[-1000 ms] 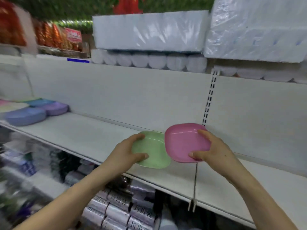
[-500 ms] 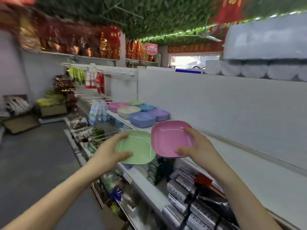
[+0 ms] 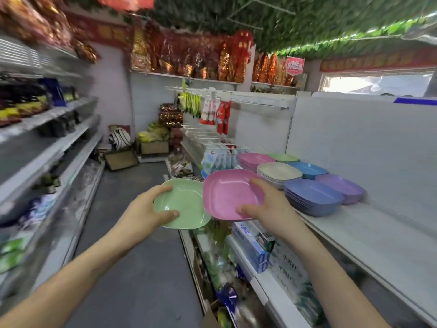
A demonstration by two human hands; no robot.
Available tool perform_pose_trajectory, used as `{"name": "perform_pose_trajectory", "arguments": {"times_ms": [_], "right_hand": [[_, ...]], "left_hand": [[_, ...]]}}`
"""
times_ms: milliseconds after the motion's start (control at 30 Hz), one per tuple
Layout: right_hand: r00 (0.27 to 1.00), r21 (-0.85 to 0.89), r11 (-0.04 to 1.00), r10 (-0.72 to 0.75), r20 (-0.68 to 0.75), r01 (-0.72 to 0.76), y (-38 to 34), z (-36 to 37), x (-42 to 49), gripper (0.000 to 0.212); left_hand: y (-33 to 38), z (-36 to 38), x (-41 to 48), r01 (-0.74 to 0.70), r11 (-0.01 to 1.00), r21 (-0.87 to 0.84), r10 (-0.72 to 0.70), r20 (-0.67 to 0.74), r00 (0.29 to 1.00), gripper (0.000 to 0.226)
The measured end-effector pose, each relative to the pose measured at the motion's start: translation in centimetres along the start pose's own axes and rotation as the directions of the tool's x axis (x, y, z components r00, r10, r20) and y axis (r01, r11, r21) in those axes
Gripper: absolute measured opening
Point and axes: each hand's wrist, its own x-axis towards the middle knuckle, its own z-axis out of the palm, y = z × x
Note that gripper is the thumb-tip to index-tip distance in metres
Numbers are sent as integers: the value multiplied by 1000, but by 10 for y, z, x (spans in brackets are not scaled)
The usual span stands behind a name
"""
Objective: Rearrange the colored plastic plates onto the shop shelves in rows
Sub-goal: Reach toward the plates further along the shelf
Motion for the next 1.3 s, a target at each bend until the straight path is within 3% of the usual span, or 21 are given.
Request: {"name": "perform_pose_trajectory", "arguments": {"times_ms": [167,367,567,700,900,1033,1300], "right_hand": [[1000,62,998,11,-28,-9,1,40,104,83],[998,1,1000,22,-56,-22,11,58,204,86],[989,-25,993,108,-103,-111,30,61,266,84],[955,-45,980,180,-236,-195,50,57,296,82],[816,-14,930,316,-485,-368,65,57,329,78],[730,-23,880,380,-568,-475,55,61,343,76],[479,38,752,457,-750,-657,43,65,330,79]], "left_hand": [[-27,-12,106,-2,1000,31,3,-6,1000,63],[-53,-23,215,1,999,44,-2,5,1000,65],[-72,8,309,-25,1000,-7,26,92,995,66],[-73,47,380,-100,992,-73,113,206,972,64],[-69,107,486,-241,958,-154,283,400,872,65],[-62,135,536,-277,928,-250,367,482,796,63],[-40,184,581,-308,866,-394,497,608,619,63]]}}
